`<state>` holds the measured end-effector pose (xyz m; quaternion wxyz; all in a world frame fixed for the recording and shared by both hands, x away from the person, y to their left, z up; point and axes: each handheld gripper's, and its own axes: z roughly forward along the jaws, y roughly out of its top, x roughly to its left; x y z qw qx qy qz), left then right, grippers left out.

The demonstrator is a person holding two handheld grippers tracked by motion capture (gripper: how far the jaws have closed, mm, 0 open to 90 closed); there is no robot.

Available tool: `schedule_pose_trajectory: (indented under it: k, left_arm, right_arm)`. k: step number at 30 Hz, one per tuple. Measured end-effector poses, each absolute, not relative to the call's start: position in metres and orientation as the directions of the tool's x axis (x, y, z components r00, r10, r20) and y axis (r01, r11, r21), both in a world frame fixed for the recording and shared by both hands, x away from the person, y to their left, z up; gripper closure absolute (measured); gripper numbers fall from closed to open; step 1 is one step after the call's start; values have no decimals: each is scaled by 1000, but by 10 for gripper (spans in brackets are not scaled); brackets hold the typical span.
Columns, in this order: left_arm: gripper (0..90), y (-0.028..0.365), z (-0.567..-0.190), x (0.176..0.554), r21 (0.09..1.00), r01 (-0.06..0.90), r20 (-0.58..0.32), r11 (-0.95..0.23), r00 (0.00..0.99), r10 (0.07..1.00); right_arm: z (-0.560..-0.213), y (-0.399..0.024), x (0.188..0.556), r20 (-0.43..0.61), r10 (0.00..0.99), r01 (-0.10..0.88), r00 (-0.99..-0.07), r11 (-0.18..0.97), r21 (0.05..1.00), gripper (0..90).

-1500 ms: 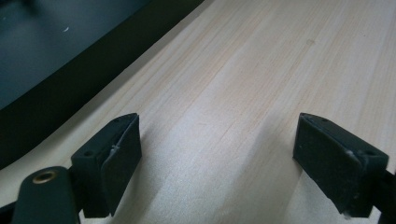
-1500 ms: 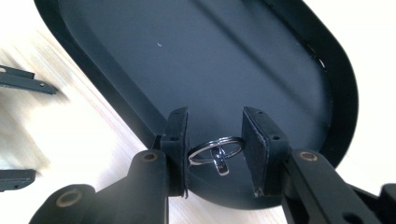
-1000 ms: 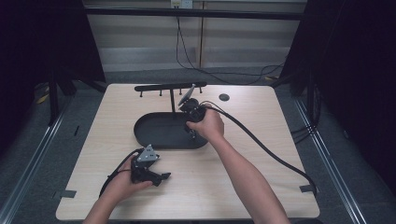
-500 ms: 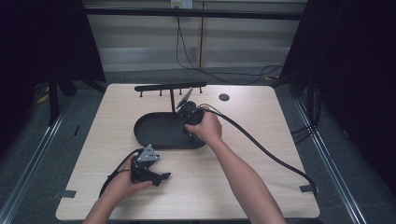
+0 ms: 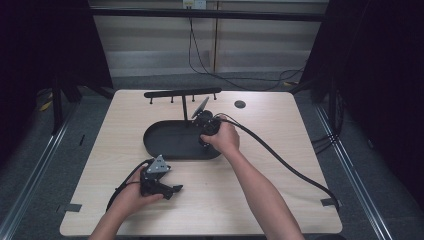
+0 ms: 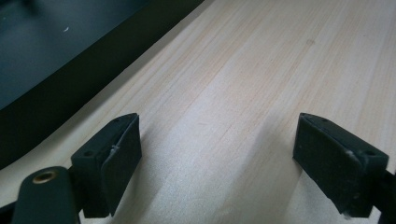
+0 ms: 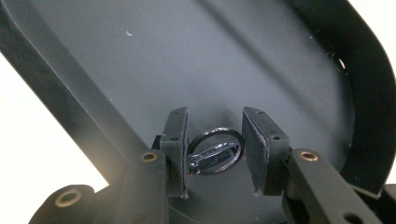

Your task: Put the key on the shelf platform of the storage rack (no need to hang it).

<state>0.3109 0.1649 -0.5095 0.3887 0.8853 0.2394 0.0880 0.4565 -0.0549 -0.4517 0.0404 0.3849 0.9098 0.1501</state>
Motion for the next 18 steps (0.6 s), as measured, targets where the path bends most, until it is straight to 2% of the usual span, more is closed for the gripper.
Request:
schedule_pose_trajectory:
  k: [18]
  left_arm:
    - [151,165,-510,311,730,356,-31,-583,870,492]
  right_arm:
    - [-453,-60,458,22,707,676,-706,665,319,621]
